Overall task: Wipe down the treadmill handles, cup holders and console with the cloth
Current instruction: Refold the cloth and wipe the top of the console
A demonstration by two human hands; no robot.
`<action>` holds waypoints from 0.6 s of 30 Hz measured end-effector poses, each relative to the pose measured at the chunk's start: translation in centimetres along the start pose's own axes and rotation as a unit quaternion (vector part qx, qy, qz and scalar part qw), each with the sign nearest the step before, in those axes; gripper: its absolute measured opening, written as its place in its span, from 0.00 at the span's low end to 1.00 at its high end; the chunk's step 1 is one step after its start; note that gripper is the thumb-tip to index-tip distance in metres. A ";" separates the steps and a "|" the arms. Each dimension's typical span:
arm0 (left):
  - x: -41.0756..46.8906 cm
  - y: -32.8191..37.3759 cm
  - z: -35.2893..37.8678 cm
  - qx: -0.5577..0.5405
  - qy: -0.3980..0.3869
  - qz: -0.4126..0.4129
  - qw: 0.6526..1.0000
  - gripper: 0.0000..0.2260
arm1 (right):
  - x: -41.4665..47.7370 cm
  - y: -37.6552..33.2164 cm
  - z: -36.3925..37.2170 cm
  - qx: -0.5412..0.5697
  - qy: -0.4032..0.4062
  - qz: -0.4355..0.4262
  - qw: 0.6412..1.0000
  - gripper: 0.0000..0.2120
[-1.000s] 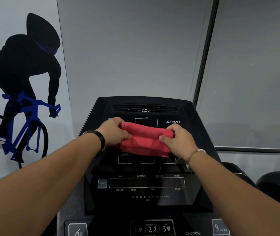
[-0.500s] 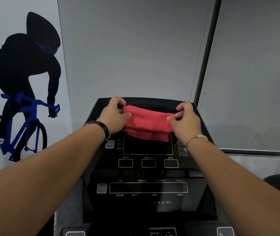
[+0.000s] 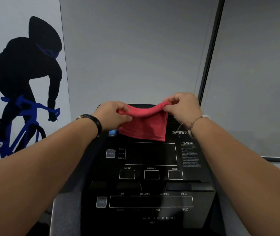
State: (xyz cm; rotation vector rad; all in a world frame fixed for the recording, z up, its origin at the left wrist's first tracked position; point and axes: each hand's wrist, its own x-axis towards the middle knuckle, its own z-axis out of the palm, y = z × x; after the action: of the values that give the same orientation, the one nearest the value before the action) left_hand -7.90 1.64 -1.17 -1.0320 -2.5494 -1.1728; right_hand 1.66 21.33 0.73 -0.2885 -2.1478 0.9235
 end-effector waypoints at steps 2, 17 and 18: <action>0.5 0.0 -0.7 0.018 -0.003 0.009 1.000 0.03 | 0.2 0.4 0.7 0.052 0.010 0.042 0.998 0.05; 4.0 -0.6 4.8 0.205 0.165 0.069 0.962 0.17 | -0.3 0.7 7.7 -0.312 -0.037 -0.147 0.938 0.22; 3.7 -0.7 5.1 0.245 0.144 0.080 0.955 0.21 | -0.6 1.0 7.7 -0.366 -0.043 -0.134 0.920 0.24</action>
State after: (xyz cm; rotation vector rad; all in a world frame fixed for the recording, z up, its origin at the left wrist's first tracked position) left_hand -10.39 6.92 -3.62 -0.8498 -2.2969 -0.5518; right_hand -3.56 17.74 -3.75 -0.3037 -2.4645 -0.0567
